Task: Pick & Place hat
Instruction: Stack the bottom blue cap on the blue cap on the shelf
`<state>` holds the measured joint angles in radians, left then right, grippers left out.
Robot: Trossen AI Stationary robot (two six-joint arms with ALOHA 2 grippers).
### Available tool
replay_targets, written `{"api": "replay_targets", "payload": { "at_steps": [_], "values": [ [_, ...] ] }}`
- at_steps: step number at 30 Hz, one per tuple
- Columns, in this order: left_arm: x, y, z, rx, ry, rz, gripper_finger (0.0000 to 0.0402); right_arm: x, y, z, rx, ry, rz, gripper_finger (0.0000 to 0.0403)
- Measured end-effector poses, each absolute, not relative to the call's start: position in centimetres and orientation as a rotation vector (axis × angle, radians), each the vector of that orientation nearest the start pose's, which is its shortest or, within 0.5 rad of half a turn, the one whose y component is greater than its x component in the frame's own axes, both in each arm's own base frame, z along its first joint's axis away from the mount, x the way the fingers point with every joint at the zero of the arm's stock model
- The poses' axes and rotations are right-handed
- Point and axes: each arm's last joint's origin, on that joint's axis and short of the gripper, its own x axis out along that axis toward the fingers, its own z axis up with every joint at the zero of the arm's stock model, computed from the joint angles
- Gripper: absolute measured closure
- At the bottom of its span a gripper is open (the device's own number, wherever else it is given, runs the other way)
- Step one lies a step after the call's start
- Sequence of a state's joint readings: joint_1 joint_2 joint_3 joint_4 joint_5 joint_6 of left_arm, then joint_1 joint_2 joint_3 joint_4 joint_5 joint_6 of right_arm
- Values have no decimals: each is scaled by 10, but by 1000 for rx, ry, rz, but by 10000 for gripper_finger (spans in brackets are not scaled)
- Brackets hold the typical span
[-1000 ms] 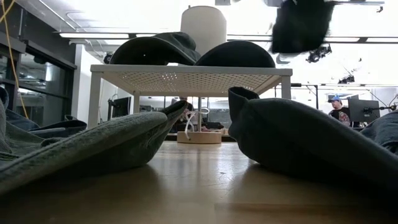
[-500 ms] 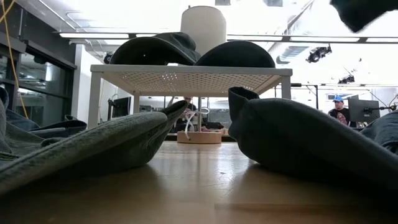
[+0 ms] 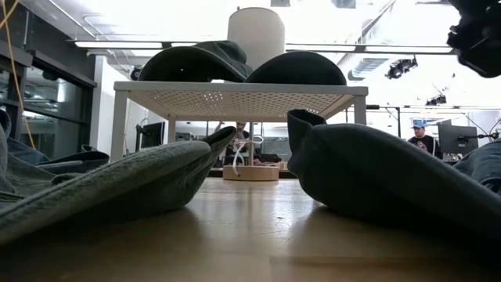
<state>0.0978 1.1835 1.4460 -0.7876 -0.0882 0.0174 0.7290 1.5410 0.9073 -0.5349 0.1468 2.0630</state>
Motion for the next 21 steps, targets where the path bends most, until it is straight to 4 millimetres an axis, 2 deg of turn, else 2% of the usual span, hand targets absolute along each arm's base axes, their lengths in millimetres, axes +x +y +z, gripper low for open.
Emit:
{"api": "replay_targets", "payload": {
  "at_steps": [11,21],
  "values": [
    [224,25,421,10,527,179,225,219,165,179,1240,1040,-823,226],
    [224,24,421,8,527,178,225,224,165,175,1267,1050,-821,226]
  ]
}}
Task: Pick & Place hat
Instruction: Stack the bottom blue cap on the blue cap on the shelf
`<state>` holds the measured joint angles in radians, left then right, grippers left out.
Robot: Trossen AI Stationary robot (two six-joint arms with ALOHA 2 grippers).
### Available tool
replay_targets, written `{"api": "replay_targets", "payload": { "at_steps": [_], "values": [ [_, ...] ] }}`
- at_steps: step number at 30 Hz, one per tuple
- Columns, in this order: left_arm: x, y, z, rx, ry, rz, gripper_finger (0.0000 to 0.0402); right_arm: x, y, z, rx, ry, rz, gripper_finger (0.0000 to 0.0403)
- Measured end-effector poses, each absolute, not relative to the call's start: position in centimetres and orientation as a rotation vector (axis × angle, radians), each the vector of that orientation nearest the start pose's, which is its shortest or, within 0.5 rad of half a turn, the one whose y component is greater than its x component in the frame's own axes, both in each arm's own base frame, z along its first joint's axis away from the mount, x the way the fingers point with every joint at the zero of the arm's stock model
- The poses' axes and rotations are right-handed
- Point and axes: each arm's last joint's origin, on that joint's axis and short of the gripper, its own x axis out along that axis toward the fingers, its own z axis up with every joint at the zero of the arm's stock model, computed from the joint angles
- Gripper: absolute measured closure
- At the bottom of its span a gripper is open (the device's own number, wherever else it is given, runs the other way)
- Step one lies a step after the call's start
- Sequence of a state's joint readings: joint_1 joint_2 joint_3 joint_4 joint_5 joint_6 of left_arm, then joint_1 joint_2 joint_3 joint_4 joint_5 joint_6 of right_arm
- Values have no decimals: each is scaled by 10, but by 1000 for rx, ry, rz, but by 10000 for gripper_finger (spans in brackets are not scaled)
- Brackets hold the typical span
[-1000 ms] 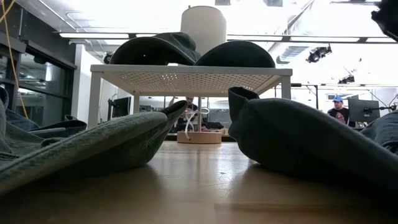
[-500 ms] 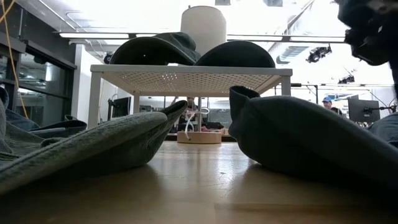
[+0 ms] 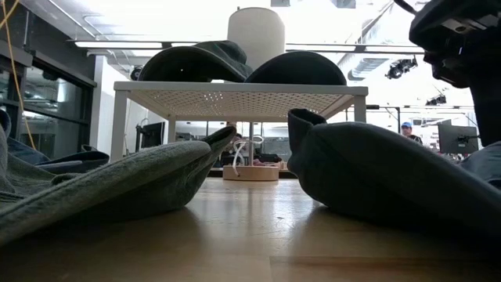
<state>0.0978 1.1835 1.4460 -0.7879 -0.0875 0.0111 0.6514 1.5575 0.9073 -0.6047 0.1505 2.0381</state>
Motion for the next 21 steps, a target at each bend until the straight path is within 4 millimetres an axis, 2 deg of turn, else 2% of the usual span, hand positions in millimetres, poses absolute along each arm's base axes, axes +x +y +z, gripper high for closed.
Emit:
{"api": "replay_targets", "payload": {
  "at_steps": [7,17,21],
  "values": [
    [224,24,421,-4,526,181,225,231,169,163,1274,1050,-821,226],
    [224,24,421,-8,526,181,225,234,172,164,1299,1047,-786,227],
    [224,24,421,-8,526,181,225,234,172,165,1302,1046,-774,248]
  ]
}}
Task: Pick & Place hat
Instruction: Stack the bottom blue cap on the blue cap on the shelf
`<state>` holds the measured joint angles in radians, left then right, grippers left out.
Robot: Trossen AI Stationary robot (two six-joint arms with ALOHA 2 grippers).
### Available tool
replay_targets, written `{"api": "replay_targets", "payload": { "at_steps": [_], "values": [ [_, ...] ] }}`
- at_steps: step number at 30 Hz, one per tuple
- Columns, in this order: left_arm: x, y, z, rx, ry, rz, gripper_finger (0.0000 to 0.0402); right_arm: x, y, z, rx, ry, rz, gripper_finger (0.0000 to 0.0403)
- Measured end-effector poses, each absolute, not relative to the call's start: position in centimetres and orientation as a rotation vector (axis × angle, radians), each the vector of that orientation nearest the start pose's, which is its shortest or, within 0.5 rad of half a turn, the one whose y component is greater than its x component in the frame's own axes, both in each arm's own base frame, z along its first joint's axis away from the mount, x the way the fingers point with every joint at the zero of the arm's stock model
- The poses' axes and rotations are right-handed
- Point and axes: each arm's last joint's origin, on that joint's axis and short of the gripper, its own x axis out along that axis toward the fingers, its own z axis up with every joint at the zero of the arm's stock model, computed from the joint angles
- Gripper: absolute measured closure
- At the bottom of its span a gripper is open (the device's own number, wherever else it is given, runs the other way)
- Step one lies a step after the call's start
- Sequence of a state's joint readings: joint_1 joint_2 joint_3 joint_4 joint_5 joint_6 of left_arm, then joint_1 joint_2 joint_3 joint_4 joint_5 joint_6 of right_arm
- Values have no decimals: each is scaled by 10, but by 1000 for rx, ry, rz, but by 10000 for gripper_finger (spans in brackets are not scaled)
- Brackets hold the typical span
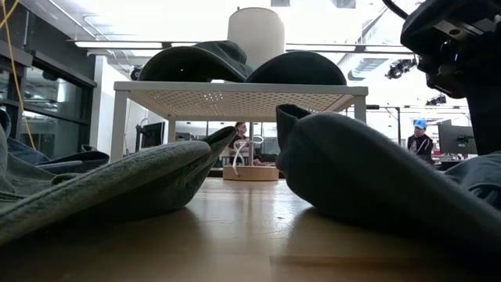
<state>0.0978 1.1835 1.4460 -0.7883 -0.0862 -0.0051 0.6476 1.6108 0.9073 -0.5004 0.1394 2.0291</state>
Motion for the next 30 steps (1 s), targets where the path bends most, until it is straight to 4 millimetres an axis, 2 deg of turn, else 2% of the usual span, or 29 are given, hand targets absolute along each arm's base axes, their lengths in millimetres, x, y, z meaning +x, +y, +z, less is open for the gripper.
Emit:
{"api": "replay_targets", "payload": {
  "at_steps": [14,22,26,30],
  "values": [
    [224,24,421,-8,526,181,225,236,174,166,1266,1067,-704,389],
    [224,24,421,-9,526,181,225,236,177,171,1233,1086,-614,395],
    [224,24,421,-15,525,182,225,233,182,187,1222,1090,-550,395],
    [224,24,421,-39,522,188,225,229,188,214,1181,1097,-471,395]
  ]
}}
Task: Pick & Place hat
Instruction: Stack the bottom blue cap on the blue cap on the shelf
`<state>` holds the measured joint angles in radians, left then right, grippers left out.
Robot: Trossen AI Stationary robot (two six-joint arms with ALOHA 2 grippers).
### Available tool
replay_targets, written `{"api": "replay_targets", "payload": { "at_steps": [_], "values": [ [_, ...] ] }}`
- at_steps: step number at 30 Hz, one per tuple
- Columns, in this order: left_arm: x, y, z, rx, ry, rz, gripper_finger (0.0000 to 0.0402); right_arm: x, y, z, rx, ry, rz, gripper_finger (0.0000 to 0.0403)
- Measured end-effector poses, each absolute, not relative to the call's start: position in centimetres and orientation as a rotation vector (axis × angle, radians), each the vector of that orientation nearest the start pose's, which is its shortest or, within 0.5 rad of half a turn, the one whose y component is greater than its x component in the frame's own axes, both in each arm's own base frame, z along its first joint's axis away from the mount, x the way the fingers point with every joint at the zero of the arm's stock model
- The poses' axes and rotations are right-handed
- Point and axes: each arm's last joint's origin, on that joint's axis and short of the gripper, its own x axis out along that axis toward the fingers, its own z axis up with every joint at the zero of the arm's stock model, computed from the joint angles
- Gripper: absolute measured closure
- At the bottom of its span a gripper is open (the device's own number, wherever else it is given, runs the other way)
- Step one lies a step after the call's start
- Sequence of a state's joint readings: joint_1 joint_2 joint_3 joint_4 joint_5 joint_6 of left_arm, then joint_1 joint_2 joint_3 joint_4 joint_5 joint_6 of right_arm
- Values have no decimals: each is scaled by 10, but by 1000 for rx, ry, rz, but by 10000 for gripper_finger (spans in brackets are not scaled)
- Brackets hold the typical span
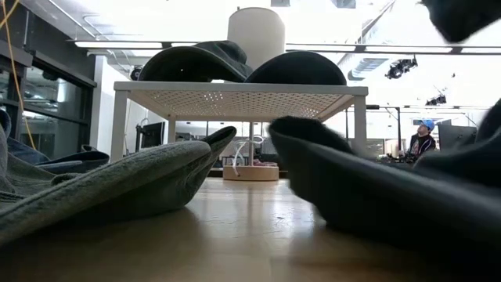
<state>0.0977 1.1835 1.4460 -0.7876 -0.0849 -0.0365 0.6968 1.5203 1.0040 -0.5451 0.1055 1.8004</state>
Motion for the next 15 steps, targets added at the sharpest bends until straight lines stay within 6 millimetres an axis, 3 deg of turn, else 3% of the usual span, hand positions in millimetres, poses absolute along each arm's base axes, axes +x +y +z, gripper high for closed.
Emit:
{"api": "replay_targets", "payload": {
  "at_steps": [9,15],
  "values": [
    [227,23,426,-172,459,147,225,214,196,293,968,1134,-402,395],
    [230,21,434,-275,366,119,225,200,193,342,815,1019,-423,395]
  ]
}}
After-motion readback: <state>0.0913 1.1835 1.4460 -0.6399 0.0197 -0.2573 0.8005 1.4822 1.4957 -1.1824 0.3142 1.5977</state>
